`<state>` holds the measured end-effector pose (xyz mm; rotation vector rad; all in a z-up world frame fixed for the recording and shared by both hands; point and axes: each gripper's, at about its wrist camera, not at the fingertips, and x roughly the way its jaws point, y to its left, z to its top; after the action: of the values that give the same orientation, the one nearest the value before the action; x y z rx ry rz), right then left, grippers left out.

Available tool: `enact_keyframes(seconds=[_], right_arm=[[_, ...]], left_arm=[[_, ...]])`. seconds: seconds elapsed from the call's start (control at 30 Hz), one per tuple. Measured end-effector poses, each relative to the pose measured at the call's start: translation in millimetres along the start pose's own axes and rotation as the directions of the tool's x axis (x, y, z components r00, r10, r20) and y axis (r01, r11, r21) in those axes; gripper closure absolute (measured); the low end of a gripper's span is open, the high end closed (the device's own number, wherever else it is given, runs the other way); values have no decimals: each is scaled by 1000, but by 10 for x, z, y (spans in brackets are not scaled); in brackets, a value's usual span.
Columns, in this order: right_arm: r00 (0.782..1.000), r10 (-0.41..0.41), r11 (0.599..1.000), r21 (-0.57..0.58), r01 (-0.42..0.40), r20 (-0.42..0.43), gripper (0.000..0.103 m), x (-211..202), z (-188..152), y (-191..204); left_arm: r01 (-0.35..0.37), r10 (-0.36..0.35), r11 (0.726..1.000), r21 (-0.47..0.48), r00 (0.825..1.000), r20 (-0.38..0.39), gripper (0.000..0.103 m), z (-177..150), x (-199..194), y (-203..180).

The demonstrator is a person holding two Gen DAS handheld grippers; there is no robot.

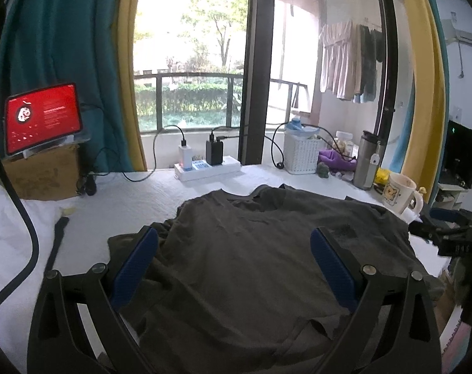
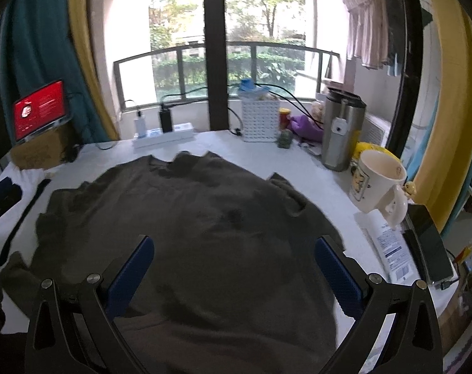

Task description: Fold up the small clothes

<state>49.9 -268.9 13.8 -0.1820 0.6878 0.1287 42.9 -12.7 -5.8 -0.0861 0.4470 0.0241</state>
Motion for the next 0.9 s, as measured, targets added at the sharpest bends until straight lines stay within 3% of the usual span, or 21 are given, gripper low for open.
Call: enact_keyframes(seconds=[0.2, 0.53, 0.67, 0.8, 0.9], right_arm=[[1000, -28, 1000, 10, 28, -10, 0, 283, 230, -426], [997, -19, 1000, -13, 18, -80, 23, 943, 638, -859], [993, 12, 1000, -20, -14, -115, 26, 1202, 730, -919], [985, 44, 999, -5, -45, -169, 28, 1556, 778, -1004], [970, 53, 998, -3, -56, -236, 38, 1821, 764, -1037]], left_arm=[[-7, 7, 1000, -6, 999, -53, 5, 42, 277, -36], [-65, 59, 997, -52, 993, -100, 5, 187, 688, 49], [-81, 73, 995, -65, 990, -121, 5, 242, 849, 87], [-87, 73, 993, -86, 985, -154, 5, 268, 1036, 120], [-91, 74, 992, -91, 983, -169, 5, 275, 1135, 143]])
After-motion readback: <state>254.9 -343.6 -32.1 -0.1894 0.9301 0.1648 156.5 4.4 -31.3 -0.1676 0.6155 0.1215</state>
